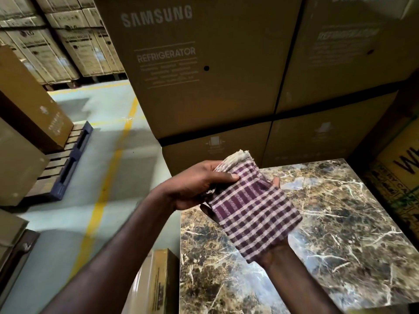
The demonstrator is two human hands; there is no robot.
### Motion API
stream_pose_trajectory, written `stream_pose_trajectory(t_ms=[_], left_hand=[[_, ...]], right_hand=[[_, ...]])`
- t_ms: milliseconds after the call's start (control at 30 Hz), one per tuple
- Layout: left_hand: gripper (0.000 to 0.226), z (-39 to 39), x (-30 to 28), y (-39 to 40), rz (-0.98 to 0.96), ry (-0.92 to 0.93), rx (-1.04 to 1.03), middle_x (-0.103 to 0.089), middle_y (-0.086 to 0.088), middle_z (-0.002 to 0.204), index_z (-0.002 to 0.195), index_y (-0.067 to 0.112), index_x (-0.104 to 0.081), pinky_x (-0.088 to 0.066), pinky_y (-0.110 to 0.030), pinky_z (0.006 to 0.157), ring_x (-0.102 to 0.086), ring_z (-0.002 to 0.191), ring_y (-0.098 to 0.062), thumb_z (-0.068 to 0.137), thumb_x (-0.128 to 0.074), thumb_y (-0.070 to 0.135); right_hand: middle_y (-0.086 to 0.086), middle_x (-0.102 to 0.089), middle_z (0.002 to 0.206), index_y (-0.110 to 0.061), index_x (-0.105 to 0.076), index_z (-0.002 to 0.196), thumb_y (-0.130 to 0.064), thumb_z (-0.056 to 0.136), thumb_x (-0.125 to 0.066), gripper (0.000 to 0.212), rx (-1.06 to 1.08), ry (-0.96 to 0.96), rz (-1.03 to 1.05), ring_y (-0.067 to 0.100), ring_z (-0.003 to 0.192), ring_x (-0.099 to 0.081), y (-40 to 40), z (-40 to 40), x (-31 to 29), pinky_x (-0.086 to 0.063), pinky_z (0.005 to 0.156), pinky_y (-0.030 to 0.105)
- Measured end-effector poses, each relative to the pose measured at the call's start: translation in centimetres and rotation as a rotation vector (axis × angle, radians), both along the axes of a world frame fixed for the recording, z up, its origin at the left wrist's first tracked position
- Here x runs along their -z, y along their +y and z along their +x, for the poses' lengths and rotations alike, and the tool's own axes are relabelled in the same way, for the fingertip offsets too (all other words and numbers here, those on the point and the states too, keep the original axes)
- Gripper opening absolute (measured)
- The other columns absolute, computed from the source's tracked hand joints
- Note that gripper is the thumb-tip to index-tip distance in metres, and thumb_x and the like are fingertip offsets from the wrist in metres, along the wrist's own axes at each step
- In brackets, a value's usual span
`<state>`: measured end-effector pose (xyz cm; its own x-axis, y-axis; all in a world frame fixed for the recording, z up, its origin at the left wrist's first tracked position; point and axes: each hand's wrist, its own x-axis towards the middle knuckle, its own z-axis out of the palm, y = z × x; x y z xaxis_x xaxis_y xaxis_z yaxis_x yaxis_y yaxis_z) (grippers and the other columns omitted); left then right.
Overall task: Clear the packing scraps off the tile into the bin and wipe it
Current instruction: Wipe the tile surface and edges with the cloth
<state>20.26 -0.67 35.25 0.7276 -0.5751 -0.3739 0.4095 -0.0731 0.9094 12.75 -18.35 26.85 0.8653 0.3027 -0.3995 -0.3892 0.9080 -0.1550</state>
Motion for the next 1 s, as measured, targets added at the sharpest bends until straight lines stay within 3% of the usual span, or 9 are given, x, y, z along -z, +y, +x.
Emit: stream_pose_trajectory(t_ms=[67,167,300,367,433,533,733,900,1000], left_hand=[[0.022,0.3,0.1,-0.2,0.16,-0.101,-0.004,-0.078,-0.014,0.117,0.121,0.006,-0.067,-0.064,-0.035,0.08,-0.077,0.101,-0.03,0.104,-0.069,0.02],[0.033,0.5,0.4,-0.9,0.474,-0.352,-0.084,-0.081,-0.001,0.111,0.116,0.017,-0.068,-0.067,-0.041,0.084,-0.08,0.097,-0.018,0.093,-0.082,0.037],[0.063,-1.0,2.6,-4.4,1.03,-0.79,-0.191,-0.066,0.01,0.136,0.137,0.035,-0.052,-0.058,-0.039,0.101,-0.063,0.117,-0.01,0.086,-0.084,0.052],[0.055,-2.9,3.5,-6.6,1.192,-1.003,-0.263,-0.06,0.008,0.135,0.139,0.031,-0.049,-0.05,-0.029,0.1,-0.053,0.111,-0.008,0.094,-0.077,0.048],[0.036,-4.8,4.3,-8.6,1.166,-1.096,-0.226,-0.06,0.011,0.128,0.13,0.031,-0.059,-0.044,-0.026,0.099,-0.049,0.107,-0.006,0.1,-0.067,0.05],[0.033,-7.3,6.0,-11.6,1.066,-1.058,-0.093,-0.065,0.016,0.127,0.131,0.039,-0.067,-0.044,-0.031,0.104,-0.052,0.113,-0.005,0.104,-0.058,0.055],[0.039,-10.3,7.9,-15.4,0.845,-1.042,-0.029,-0.059,0.01,0.151,0.149,0.031,-0.058,-0.037,-0.032,0.122,-0.053,0.137,-0.008,0.113,-0.047,0.038],[0.046,-13.3,11.2,-18.4,0.751,-1.05,0.131,-0.044,0.009,0.167,0.162,0.034,-0.04,-0.025,-0.039,0.13,-0.036,0.154,-0.013,0.116,-0.038,0.037],[0.047,-15.1,13.0,-21.3,0.726,-1.074,0.268,-0.039,0.008,0.169,0.162,0.03,-0.039,-0.022,-0.043,0.128,-0.03,0.153,-0.017,0.115,-0.034,0.036]], right_hand=[[0.022,-0.062,0.148,-0.003,-0.072,0.134,-0.076,0.095,-0.052,0.085,-0.057,-0.062,0.041,0.044,0.125,-0.068,-0.3,0.0,-0.9,-0.058,0.094,0.061],[0.027,-0.056,0.152,-0.002,-0.06,0.147,-0.079,0.096,-0.049,0.093,-0.11,-0.103,0.082,0.05,0.13,-0.062,-0.8,-0.7,-1.1,-0.057,0.095,0.064],[0.023,-0.046,0.162,-0.009,-0.047,0.159,-0.074,0.099,-0.052,0.089,-0.11,-0.084,-0.006,0.044,0.146,-0.049,-2.2,-1.3,1.3,-0.039,0.119,0.066],[0.018,-0.051,0.159,-0.009,-0.054,0.155,-0.07,0.1,-0.052,0.082,-0.105,-0.056,-0.072,0.038,0.141,-0.054,-3.2,-1.4,2.0,-0.028,0.127,0.061],[0.013,-0.066,0.139,-0.011,-0.066,0.137,-0.065,0.102,-0.052,0.066,-0.061,-0.044,-0.105,0.033,0.123,-0.063,-4.0,-1.4,2.4,-0.033,0.126,0.053],[0.008,-0.075,0.105,-0.015,-0.074,0.106,-0.062,0.104,-0.05,0.053,-0.004,-0.023,-0.129,0.027,0.098,-0.073,-5.5,-2.5,2.1,-0.056,0.099,0.044],[0.009,-0.078,0.093,-0.014,-0.082,0.089,-0.064,0.104,-0.046,0.063,0.11,0.012,-0.175,0.027,0.087,-0.079,-8.8,-5.9,1.6,-0.064,0.08,0.043],[0.015,-0.07,0.132,-0.013,-0.076,0.122,-0.055,0.105,-0.048,0.053,0.181,0.034,-0.217,0.034,0.125,-0.066,-11.8,-9.8,4.1,-0.038,0.121,0.052],[0.018,-0.037,0.168,-0.013,-0.039,0.163,-0.043,0.108,-0.04,0.062,0.197,0.051,-0.203,0.036,0.155,-0.037,-14.5,-12.6,6.4,-0.019,0.13,0.056]])
